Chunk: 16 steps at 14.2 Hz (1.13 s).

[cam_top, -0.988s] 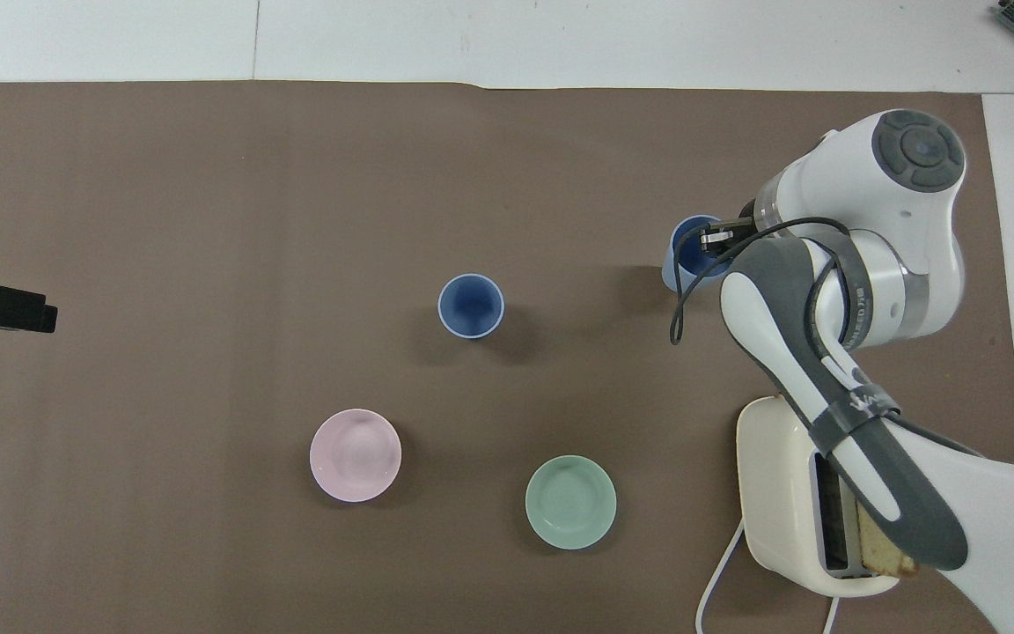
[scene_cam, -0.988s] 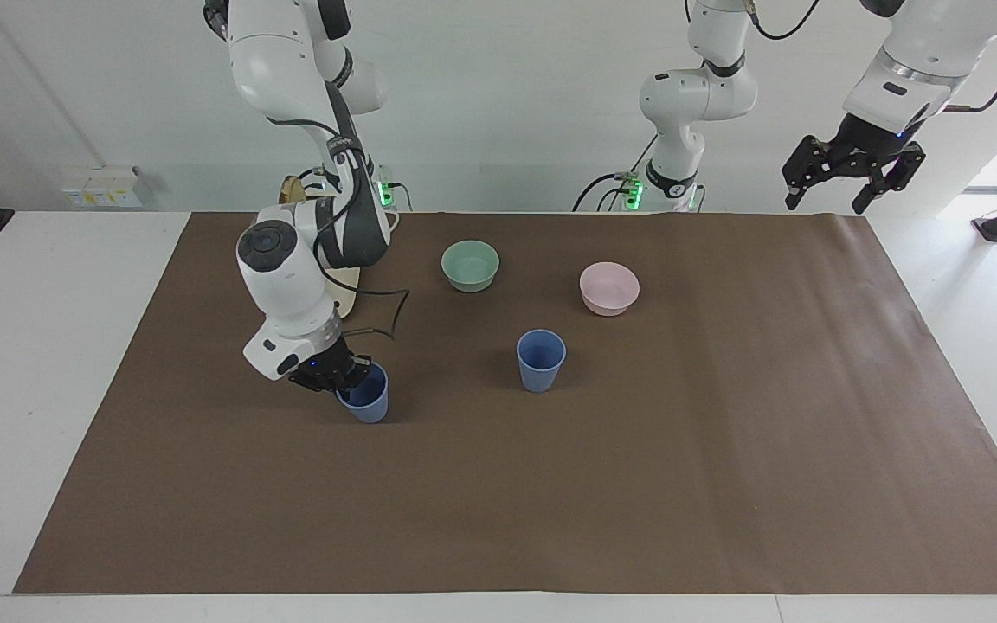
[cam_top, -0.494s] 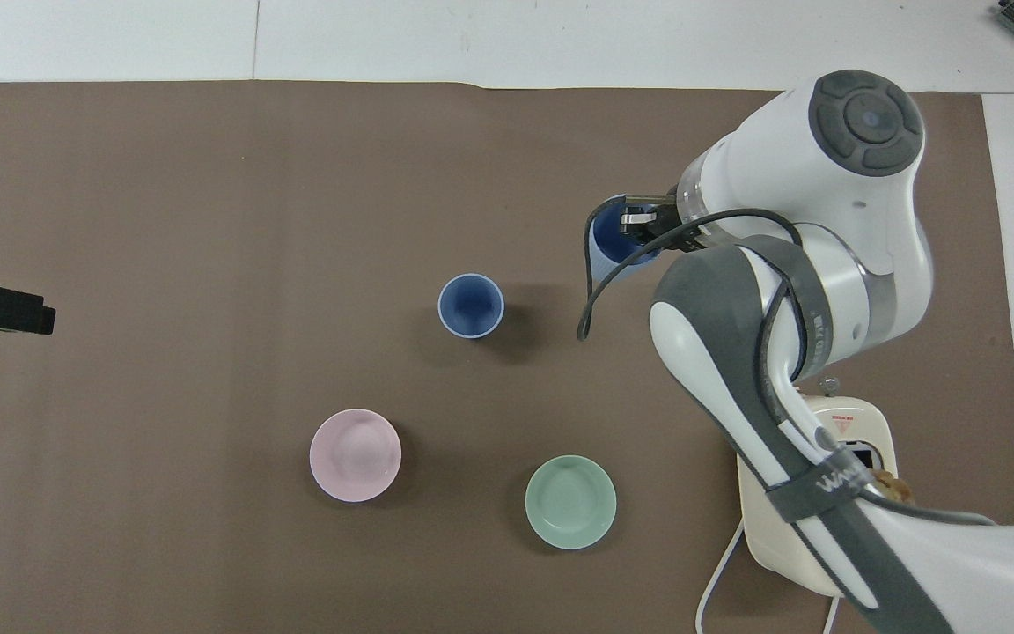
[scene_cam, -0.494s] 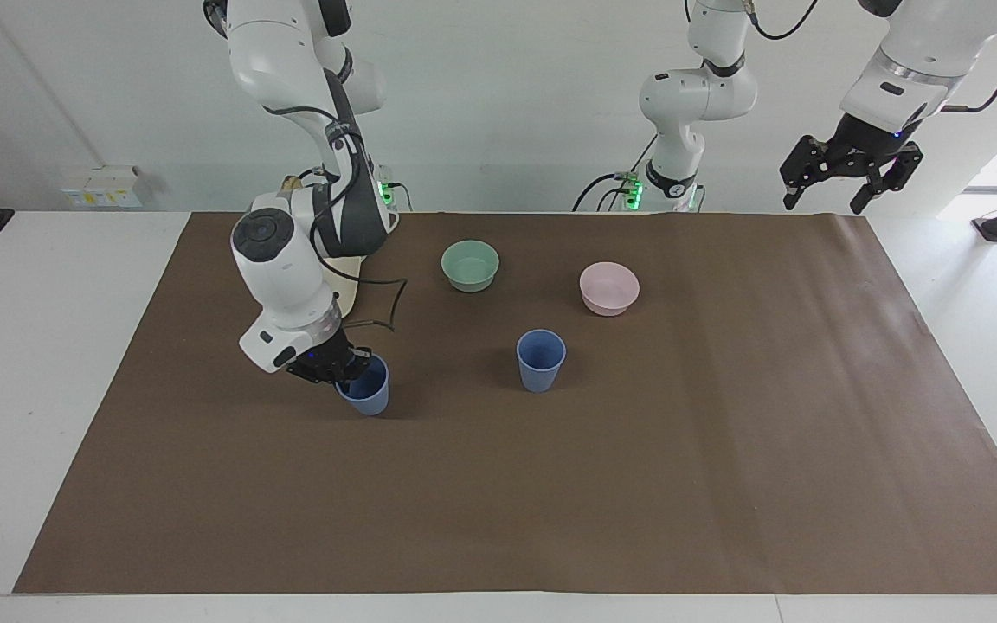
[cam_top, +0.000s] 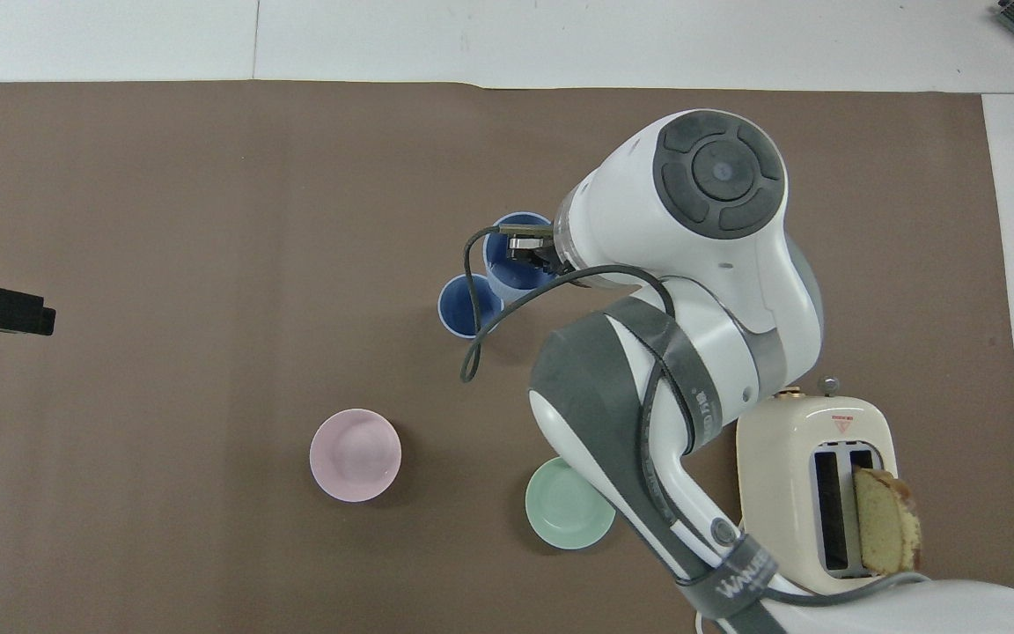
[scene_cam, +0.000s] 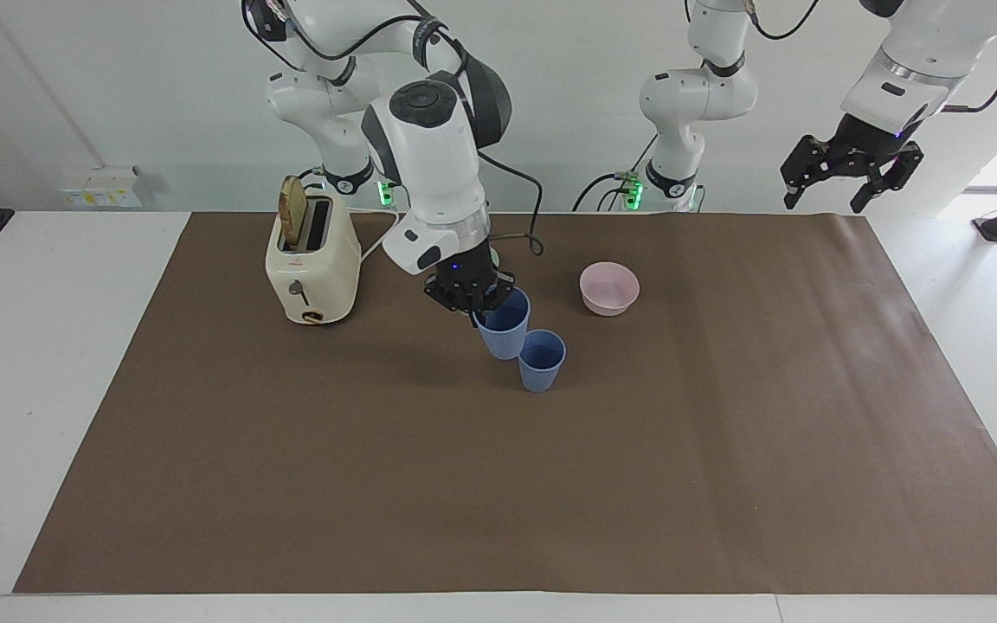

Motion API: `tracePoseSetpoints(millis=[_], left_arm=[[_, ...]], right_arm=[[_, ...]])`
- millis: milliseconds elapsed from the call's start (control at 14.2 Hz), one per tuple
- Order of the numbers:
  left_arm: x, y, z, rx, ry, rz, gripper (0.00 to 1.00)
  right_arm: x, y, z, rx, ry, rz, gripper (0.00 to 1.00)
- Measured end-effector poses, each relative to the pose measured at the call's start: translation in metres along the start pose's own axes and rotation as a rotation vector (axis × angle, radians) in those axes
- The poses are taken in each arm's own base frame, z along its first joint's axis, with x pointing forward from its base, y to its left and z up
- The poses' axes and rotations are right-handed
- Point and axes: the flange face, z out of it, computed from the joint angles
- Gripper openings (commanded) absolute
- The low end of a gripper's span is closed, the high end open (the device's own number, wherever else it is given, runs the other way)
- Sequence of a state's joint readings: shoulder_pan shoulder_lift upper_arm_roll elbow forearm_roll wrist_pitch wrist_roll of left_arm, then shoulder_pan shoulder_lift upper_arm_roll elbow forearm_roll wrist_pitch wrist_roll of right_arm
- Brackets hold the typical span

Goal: Stack blue cups with both arms
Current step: 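Carry the blue cup with the right gripper over the placed blue cup, then lower the held cup into the placed blue cup and open the right gripper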

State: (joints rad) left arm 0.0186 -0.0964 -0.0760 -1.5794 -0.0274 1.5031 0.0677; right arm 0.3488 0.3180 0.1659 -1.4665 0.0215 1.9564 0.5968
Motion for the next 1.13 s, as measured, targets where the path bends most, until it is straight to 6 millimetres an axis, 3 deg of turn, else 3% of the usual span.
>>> tracePoseSetpoints(millis=[282, 494, 635, 1129], left_arm=[[0.000, 0.000, 0.000, 0.000, -0.001, 0.000, 1.00], [0.000, 0.000, 0.000, 0.000, -0.001, 0.000, 1.00], [0.000, 0.000, 0.000, 0.000, -0.001, 0.000, 1.00], [0.000, 0.000, 0.000, 0.000, -0.001, 0.000, 1.00]], right_arm=[[-0.006, -0.018, 0.004, 0.018, 0.013, -0.026, 0.00], [-0.008, -0.027, 0.026, 0.018, -0.001, -0.039, 0.00], [-0.007, -0.030, 0.039, 0.017, -0.008, -0.041, 0.00], [-0.007, -0.030, 0.055, 0.010, -0.023, -0.041, 0.00]])
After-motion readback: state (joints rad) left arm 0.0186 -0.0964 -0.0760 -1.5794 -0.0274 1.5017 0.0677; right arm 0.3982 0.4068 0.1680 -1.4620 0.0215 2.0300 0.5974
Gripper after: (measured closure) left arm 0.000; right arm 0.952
